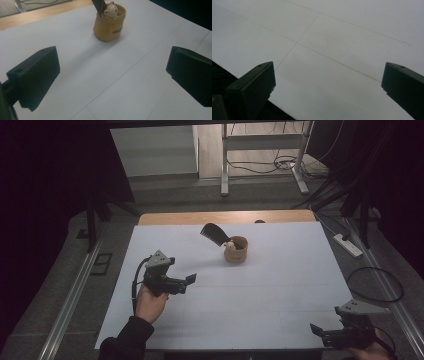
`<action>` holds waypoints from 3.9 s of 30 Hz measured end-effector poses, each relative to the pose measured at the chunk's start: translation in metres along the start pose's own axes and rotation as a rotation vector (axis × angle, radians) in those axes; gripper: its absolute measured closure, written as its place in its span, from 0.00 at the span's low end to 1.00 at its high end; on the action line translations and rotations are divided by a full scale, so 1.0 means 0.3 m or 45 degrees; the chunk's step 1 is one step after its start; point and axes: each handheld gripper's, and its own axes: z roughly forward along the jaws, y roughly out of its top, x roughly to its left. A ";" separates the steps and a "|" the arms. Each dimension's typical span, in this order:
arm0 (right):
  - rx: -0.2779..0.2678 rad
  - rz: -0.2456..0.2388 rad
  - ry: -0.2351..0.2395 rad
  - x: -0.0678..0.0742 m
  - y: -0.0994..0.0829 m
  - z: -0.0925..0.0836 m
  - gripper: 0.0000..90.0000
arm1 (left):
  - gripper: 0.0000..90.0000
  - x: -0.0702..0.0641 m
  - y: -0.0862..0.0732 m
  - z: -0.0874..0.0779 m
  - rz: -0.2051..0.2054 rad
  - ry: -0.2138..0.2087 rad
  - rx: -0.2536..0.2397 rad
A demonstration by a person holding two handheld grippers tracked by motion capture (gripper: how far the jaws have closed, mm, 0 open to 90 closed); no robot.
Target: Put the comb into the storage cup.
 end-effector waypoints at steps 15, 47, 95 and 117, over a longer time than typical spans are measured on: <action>-0.002 -0.001 -0.002 0.001 0.000 0.000 0.00 | 0.00 -0.019 -0.032 -0.050 -0.013 0.022 -0.001; -0.001 -0.010 -0.007 0.005 0.001 -0.001 0.00 | 0.00 -0.040 -0.104 -0.126 -0.043 0.049 0.032; -0.002 0.003 -0.015 0.003 0.001 -0.001 0.00 | 0.00 -0.062 -0.254 -0.289 -0.128 0.174 0.076; -0.002 0.010 -0.021 0.002 0.001 -0.002 0.00 | 0.00 -0.075 -0.322 -0.347 -0.176 0.219 0.083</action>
